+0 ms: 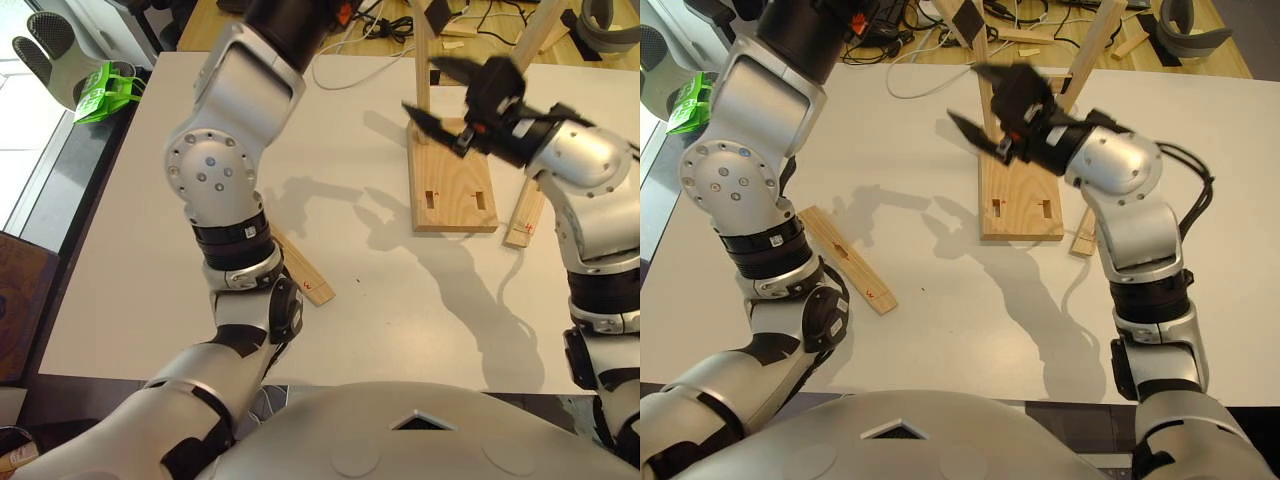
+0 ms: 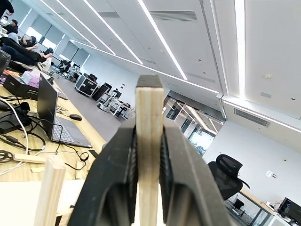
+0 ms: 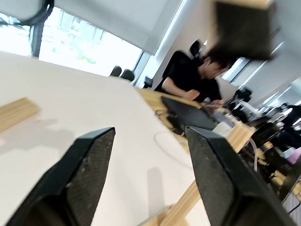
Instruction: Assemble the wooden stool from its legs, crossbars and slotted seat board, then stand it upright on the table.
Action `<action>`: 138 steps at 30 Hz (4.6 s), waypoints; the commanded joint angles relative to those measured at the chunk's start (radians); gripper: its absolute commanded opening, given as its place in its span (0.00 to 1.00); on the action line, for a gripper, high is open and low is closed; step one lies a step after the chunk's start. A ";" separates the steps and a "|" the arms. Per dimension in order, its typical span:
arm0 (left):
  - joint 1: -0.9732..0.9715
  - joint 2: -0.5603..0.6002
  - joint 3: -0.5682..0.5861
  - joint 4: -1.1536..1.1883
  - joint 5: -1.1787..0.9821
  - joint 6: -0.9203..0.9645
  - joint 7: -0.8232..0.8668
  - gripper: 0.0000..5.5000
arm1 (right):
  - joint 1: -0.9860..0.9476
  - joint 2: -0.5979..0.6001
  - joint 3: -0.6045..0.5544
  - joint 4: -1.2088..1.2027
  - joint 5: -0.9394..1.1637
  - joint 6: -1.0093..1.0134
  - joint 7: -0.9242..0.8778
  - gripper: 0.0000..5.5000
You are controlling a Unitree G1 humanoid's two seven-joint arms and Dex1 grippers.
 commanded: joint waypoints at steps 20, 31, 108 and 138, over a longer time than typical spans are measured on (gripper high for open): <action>0.294 0.678 -0.185 -0.016 0.695 0.138 -0.271 0.07 | 0.062 0.045 -0.002 -0.175 0.586 0.572 0.238 0.44; 0.132 0.432 -0.072 0.047 0.766 -0.128 -0.039 0.07 | -0.276 0.520 0.279 0.556 0.124 0.291 -0.069 0.22; 0.242 0.197 -0.164 0.047 0.740 -0.291 -0.139 0.07 | 0.191 0.227 -0.349 -0.409 0.682 1.113 -0.195 0.75; 0.133 0.443 -0.497 0.697 1.116 -0.723 -0.857 0.07 | 0.477 0.319 -0.360 -0.307 1.212 0.949 -0.432 0.00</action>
